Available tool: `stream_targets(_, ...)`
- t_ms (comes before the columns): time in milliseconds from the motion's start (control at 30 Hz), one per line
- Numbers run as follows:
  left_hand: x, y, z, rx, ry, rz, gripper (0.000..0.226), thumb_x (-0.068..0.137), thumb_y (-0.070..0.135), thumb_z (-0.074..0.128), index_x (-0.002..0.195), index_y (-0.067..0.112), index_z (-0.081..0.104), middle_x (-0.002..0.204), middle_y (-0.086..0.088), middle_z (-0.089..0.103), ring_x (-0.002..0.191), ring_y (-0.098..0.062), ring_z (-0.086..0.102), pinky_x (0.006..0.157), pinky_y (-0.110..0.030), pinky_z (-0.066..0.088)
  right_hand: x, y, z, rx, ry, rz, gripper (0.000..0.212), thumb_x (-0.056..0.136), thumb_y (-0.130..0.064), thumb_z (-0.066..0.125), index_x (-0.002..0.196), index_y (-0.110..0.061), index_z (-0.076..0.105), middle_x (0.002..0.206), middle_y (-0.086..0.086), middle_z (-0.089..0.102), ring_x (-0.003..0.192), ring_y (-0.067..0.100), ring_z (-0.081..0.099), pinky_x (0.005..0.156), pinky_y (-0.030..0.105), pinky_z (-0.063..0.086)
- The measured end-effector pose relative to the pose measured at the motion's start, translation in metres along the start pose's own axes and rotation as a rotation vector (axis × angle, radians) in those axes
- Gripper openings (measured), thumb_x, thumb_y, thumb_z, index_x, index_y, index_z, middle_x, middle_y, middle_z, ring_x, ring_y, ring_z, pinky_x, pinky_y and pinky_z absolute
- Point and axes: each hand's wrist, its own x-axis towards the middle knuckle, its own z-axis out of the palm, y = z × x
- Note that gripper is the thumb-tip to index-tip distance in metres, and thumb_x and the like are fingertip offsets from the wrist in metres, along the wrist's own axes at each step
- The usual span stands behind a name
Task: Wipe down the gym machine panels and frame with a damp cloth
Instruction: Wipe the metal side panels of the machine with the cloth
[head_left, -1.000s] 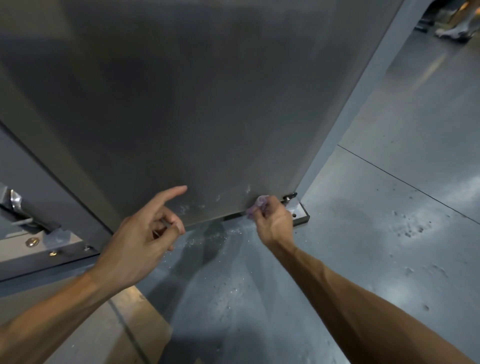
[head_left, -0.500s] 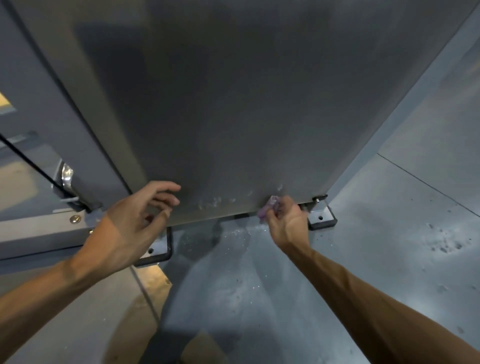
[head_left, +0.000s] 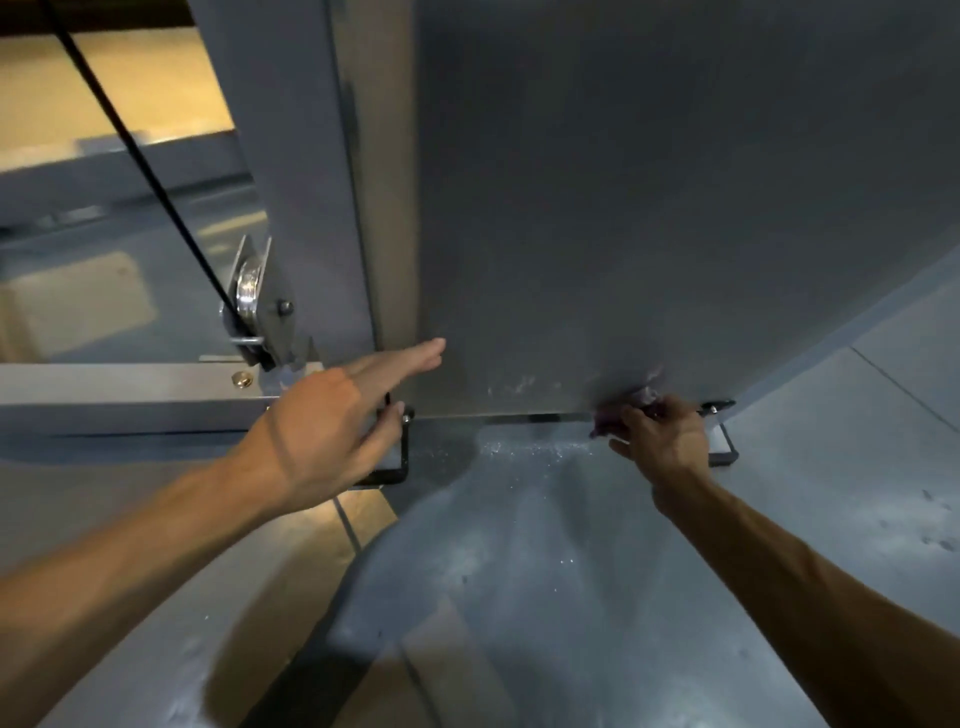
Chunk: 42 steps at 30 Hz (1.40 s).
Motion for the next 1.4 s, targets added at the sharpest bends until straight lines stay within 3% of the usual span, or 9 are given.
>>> stream_targets(67, -0.005, -0.001, 0.008, 0.100, -0.028, 0.041, 0.066, 0.093, 0.009, 0.054, 0.157, 0.019, 0.043, 0.146, 0.001, 0.060, 0.123, -0.008, 0.054, 0.099, -0.016, 0.045, -0.011, 0.007, 0.026, 0.087, 0.002, 0.021, 0.008, 0.094, 0.004, 0.060, 0.101, -0.001, 0.060, 0.089, 0.014, 0.076, 0.076, 0.027, 0.073, 0.066, 0.034, 0.061)
stream_targets(267, -0.012, 0.001, 0.008, 0.136, -0.037, 0.009, 0.078, 0.082, -0.016, 0.060, 0.155, 0.009, 0.046, 0.150, 0.007, 0.044, 0.136, -0.009, 0.040, 0.115, 0.001, 0.006, -0.057, 0.014, 0.117, 0.222, -0.172, -0.028, 0.019, 0.099, 0.006, 0.056, 0.084, -0.003, 0.062, 0.088, 0.024, 0.075, 0.073, 0.028, 0.070, 0.069, 0.035, 0.059)
stream_targets(433, -0.018, 0.000, 0.004, 0.125, 0.022, -0.010, 0.081, 0.079, -0.021, 0.056, 0.154, 0.009, 0.047, 0.147, 0.007, 0.048, 0.141, -0.007, 0.035, 0.110, 0.005, 0.007, -0.032, 0.021, 0.075, 0.326, 0.035, 0.025, 0.023, 0.092, 0.012, 0.060, 0.080, -0.007, 0.055, 0.071, 0.016, 0.067, 0.055, 0.019, 0.066, 0.055, 0.030, 0.059)
stream_targets(567, -0.022, -0.001, 0.003, 0.129, 0.020, -0.029, 0.084, 0.079, -0.023, 0.059, 0.155, 0.010, 0.045, 0.149, 0.000, 0.053, 0.137, -0.013, 0.040, 0.113, 0.003, 0.008, -0.017, 0.013, 0.049, 0.350, 0.181, 0.112, 0.022, 0.094, 0.009, 0.058, 0.083, -0.009, 0.050, 0.083, 0.020, 0.070, 0.063, 0.025, 0.069, 0.053, 0.031, 0.061)
stream_targets(700, -0.020, -0.011, 0.004, 0.205, -0.027, 0.063, 0.079, 0.081, -0.013, 0.048, 0.157, 0.009, 0.041, 0.161, 0.000, 0.040, 0.146, -0.010, 0.039, 0.124, -0.017, 0.019, -0.043, 0.017, 0.108, 0.411, -0.081, 0.075, 0.002, 0.096, 0.010, 0.055, 0.097, 0.008, 0.056, 0.075, 0.019, 0.074, 0.060, 0.027, 0.071, 0.058, 0.034, 0.060)
stream_targets(900, -0.030, -0.027, 0.014, 0.590, -0.089, 0.216, 0.077, 0.086, 0.006, 0.041, 0.162, 0.006, 0.029, 0.172, -0.011, 0.017, 0.160, -0.024, 0.014, 0.129, -0.050, 0.014, -0.059, 0.010, 0.120, 0.393, -0.239, 0.203, 0.022, 0.100, 0.005, 0.051, 0.103, 0.019, 0.067, 0.098, 0.028, 0.074, 0.080, 0.027, 0.074, 0.071, 0.025, 0.062)
stream_targets(1100, -0.028, -0.032, 0.009, 0.756, -0.080, 0.243, 0.072, 0.092, 0.010, 0.032, 0.163, 0.004, 0.021, 0.174, -0.011, 0.006, 0.161, -0.026, 0.005, 0.129, -0.056, 0.009, -0.055, 0.015, 0.113, 0.446, -0.212, 0.298, 0.023, 0.102, 0.003, 0.049, 0.095, 0.006, 0.071, 0.103, 0.024, 0.075, 0.093, 0.032, 0.075, 0.090, 0.036, 0.061)
stream_targets(1233, -0.027, -0.035, 0.011, 0.812, -0.070, 0.260, 0.080, 0.087, 0.006, 0.043, 0.163, 0.003, 0.017, 0.174, -0.010, 0.002, 0.161, -0.026, 0.003, 0.129, -0.056, 0.007, -0.082, -0.006, 0.158, 0.517, -0.331, 0.395, 0.023, 0.100, 0.004, 0.053, 0.081, -0.005, 0.061, 0.091, 0.015, 0.075, 0.074, 0.021, 0.072, 0.068, 0.027, 0.063)
stream_targets(1400, -0.028, -0.035, 0.009, 0.812, -0.056, 0.271, 0.079, 0.088, 0.003, 0.042, 0.163, 0.002, 0.017, 0.174, -0.010, 0.002, 0.161, -0.027, 0.006, 0.128, -0.057, 0.013, -0.067, 0.002, 0.133, 0.537, -0.261, 0.346, 0.017, 0.097, 0.007, 0.053, 0.090, 0.007, 0.070, 0.102, 0.024, 0.075, 0.084, 0.028, 0.076, 0.072, 0.029, 0.064)
